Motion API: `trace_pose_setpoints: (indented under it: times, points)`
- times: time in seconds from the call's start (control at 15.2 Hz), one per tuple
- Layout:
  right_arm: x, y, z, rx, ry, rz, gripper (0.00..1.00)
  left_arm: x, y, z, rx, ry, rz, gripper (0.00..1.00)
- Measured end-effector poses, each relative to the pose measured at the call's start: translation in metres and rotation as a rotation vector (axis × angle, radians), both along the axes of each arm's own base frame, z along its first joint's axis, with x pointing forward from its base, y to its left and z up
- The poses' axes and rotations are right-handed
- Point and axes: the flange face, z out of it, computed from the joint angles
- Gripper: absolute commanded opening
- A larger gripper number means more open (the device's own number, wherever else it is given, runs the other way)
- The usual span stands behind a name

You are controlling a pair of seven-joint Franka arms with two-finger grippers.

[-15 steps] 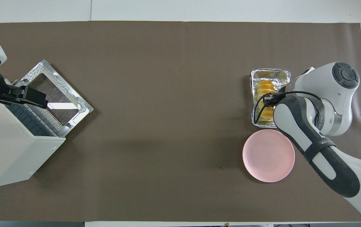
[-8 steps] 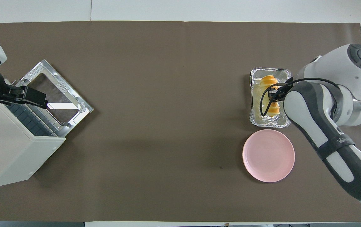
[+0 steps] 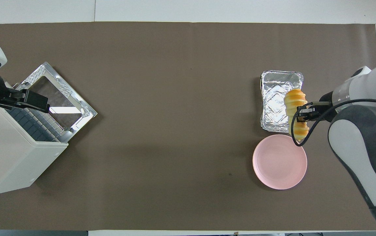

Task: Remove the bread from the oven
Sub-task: 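Lift the bread and move it over the pink plate, then lower the bread onto the pink plate and open the right gripper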

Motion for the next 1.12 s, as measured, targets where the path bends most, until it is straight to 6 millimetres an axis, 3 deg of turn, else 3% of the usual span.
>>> trace_pose_setpoints:
  times: [0.13, 0.33, 0.53, 0.72, 1.05, 1.12]
  points:
    - [-0.032, 0.004, -0.012, -0.008, 0.030, 0.013, 0.00, 0.000, 0.000, 0.000, 0.000, 0.000, 0.000, 1.00]
    - [-0.078, 0.014, -0.045, -0.024, 0.077, 0.043, 0.00, 0.000, 0.000, 0.000, 0.000, 0.000, 0.000, 1.00]
    - [-0.111, 0.019, -0.080, -0.033, 0.063, 0.057, 0.00, 0.000, 0.000, 0.000, 0.000, 0.000, 0.000, 1.00]
    - [-0.121, 0.019, -0.106, -0.039, 0.033, 0.053, 0.00, 0.000, 0.000, 0.000, 0.000, 0.000, 0.000, 1.00]
    - [-0.116, 0.017, -0.147, -0.047, 0.023, 0.042, 0.00, 0.000, 0.000, 0.000, 0.000, 0.000, 0.000, 1.00]
    - [-0.115, 0.017, -0.150, -0.048, 0.028, 0.042, 0.09, 0.000, 0.000, 0.000, 0.000, 0.000, 0.000, 1.00]
